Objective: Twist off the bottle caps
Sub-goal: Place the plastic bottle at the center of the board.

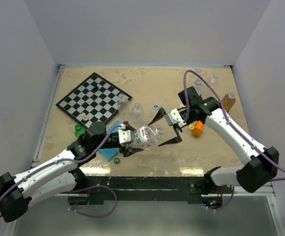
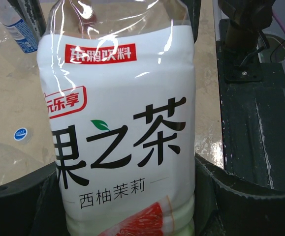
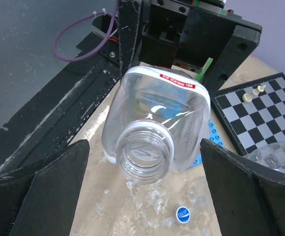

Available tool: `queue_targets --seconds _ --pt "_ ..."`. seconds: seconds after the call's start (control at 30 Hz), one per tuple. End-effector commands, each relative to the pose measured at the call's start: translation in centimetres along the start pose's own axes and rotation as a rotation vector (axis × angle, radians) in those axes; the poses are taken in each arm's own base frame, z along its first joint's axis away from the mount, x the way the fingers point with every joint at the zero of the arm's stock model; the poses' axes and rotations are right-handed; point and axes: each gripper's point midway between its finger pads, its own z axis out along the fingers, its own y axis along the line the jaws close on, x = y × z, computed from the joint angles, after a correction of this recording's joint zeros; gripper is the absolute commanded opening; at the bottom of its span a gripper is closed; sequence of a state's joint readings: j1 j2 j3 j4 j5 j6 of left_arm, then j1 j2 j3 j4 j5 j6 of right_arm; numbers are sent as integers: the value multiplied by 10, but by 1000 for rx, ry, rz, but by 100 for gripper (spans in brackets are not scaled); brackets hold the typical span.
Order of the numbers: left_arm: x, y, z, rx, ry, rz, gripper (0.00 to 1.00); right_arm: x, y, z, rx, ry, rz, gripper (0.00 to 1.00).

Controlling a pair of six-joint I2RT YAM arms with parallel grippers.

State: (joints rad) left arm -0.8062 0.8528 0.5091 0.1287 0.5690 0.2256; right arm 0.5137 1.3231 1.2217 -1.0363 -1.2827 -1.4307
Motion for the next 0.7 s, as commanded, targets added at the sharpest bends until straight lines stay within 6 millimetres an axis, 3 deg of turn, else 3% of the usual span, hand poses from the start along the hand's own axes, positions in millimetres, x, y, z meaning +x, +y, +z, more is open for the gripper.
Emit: queue_targets --seconds 0.0,0.17,0.33,0.5,0.67 --pt "-34 3 2 -2 -126 48 0 -19 -12 1 12 -35 -2 98" --pt "-49 14 3 -61 -188 14 0 -22 -22 6 60 13 47 98" --pt "-65 25 1 -132 -271 -39 0 -45 -40 -2 159 5 56 98" --pt "-76 27 -2 -148 -335 -64 0 -41 -42 0 172 1 96 98" --pt "-75 24 0 -128 -334 -66 0 -44 -48 0 191 -11 131 98"
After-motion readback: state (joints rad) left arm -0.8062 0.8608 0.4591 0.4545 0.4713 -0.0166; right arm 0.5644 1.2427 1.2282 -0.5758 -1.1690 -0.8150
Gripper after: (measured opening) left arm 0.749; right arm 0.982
